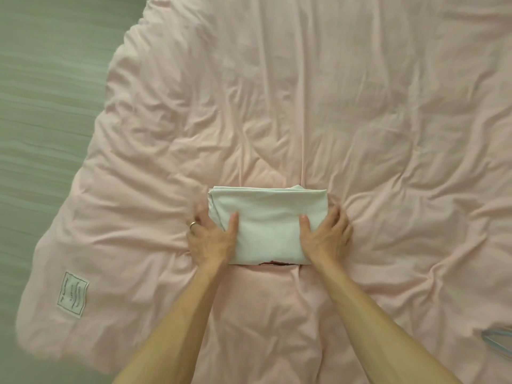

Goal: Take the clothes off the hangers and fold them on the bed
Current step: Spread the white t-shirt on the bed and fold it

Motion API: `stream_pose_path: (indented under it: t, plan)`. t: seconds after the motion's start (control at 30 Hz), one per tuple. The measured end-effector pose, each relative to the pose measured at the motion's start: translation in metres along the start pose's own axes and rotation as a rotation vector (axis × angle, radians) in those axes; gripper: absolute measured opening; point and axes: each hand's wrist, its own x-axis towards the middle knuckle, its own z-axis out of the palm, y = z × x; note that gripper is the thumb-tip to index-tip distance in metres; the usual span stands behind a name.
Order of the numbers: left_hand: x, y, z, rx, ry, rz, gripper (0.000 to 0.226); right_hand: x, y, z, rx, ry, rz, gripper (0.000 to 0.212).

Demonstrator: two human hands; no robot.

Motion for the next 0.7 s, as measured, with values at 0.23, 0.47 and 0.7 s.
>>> stream_pose_path:
  t: [0.23,0.47,0.7]
  plan:
    - [0.031,-0.005,-0.024,-0.555,-0.345,-0.343,0.080,0.027,0.005,-0.036,0.179,-0.402,0.226,0.064]
    - [0.026,-0.007,-0.027,-0.877,-0.660,-0.287,0.043,0.042,0.006,-0.044,0.585,-0.643,0.242,0.040]
    - [-0.015,-0.030,-0.049,-1.022,-0.651,-0.212,0.040,0.018,-0.004,-0.053,0.506,-0.450,-0.070,0.029]
